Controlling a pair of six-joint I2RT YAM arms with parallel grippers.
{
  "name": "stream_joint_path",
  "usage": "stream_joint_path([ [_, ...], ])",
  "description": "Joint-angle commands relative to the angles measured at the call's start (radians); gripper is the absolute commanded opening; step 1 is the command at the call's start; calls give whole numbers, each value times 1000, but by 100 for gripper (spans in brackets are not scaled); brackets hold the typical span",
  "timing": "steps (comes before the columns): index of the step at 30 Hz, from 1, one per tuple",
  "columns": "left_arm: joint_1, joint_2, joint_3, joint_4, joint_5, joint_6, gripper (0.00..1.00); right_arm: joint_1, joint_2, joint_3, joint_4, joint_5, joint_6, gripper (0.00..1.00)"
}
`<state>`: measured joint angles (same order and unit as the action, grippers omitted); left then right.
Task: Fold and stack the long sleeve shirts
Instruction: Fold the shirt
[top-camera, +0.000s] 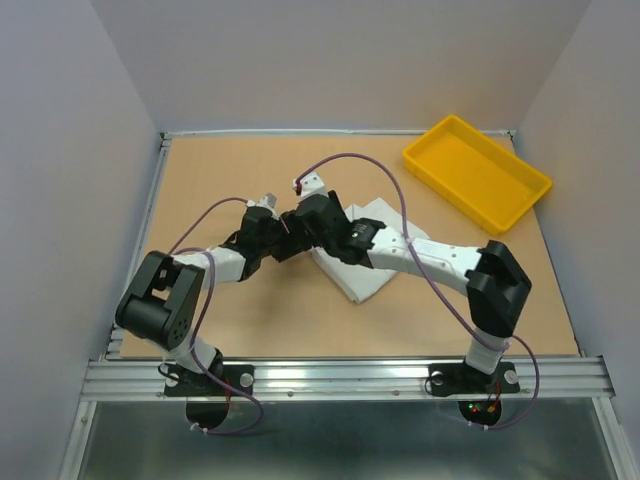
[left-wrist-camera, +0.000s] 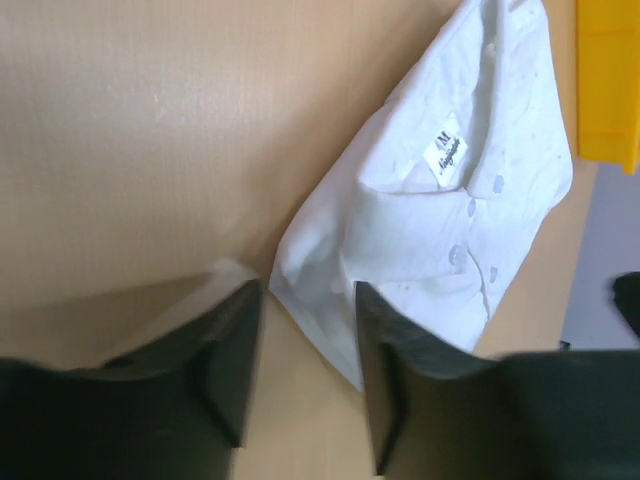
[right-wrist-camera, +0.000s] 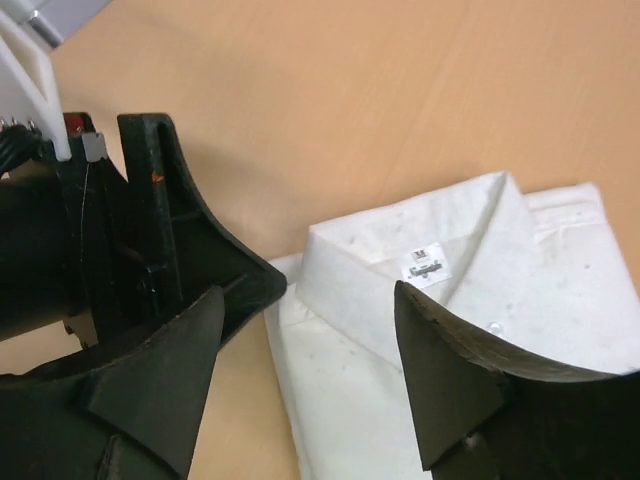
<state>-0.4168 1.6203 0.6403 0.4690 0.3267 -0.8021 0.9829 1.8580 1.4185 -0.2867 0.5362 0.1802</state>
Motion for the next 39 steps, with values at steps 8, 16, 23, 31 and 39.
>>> stream_joint_path([
  [8, -16, -339, 70, -306, -219, 23, 70, -298, -379, -237, 57, -186, 149, 75],
  [16, -224, -157, 272, -265, -163, -37, 52, -711, -454, -441, 220, -611, 299, 65],
  [23, -260, 68, 269, -158, -126, -104, 25, -964, -370, -699, 520, -881, 537, 46],
  [31, -176, 128, 216, -197, -167, -48, 24, -978, -304, -817, 598, -946, 555, 35],
  [39, 15, 173, 330, -323, -176, 118, 33, -882, -321, -889, 620, -992, 596, 28],
])
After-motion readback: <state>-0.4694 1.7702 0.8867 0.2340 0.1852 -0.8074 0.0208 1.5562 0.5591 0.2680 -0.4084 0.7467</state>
